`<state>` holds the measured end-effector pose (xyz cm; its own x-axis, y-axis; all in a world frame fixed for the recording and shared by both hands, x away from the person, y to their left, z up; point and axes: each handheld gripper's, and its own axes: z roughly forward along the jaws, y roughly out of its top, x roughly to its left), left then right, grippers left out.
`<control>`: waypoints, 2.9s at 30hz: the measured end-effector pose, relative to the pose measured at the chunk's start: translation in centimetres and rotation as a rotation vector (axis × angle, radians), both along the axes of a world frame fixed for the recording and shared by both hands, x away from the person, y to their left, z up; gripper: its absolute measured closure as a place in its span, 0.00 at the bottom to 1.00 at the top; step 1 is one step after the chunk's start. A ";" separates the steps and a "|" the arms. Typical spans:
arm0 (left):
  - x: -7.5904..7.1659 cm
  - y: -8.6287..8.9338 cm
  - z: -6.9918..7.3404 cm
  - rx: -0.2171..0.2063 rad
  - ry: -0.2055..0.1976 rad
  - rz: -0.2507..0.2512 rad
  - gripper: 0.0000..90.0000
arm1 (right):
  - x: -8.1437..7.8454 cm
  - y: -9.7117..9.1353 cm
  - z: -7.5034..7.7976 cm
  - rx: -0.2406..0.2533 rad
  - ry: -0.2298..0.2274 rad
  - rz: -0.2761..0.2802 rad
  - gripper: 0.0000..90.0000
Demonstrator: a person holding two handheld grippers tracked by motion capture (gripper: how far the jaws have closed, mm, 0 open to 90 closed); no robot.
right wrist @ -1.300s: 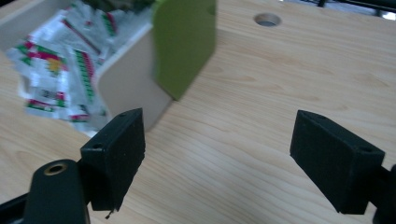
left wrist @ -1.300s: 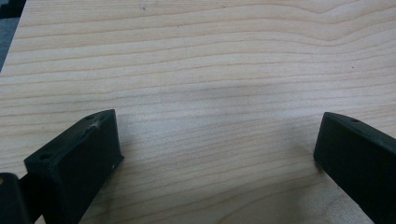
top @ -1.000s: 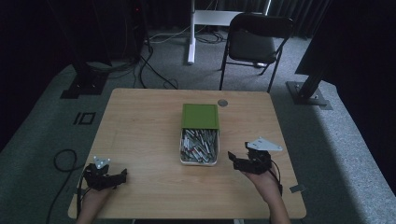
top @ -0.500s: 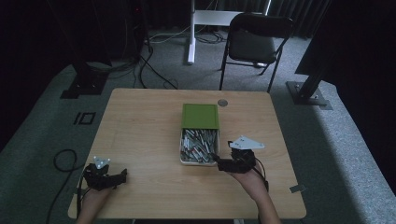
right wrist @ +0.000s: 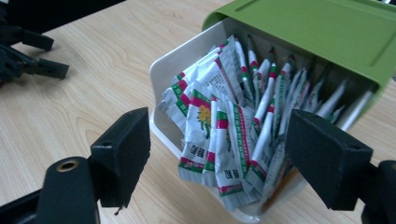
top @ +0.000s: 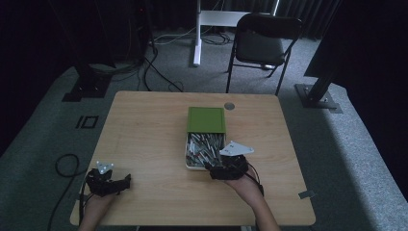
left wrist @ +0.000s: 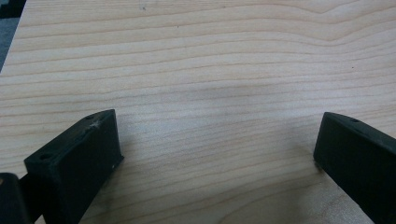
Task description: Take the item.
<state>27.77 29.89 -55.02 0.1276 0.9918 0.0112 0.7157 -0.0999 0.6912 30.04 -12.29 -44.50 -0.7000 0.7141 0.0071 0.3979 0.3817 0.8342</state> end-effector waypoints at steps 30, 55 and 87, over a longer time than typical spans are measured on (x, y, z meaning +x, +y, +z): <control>0.0 0.0 0.0 0.001 0.001 -0.001 0.02 | 0.7 3.2 -3.5 -0.079 0.049 0.056 0.67; 0.0 0.0 0.0 0.001 0.001 -0.001 0.02 | 1.5 3.8 -4.4 -0.128 0.065 -0.078 0.96; 0.0 0.0 0.0 0.000 0.001 0.000 0.01 | 0.2 1.5 2.5 0.045 -0.052 -0.049 0.99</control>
<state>27.77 29.89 -55.01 0.1278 0.9917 0.0111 0.7162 -0.1000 0.6906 30.23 -10.78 -41.99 -0.6645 0.7473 0.0048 0.3712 0.3244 0.8700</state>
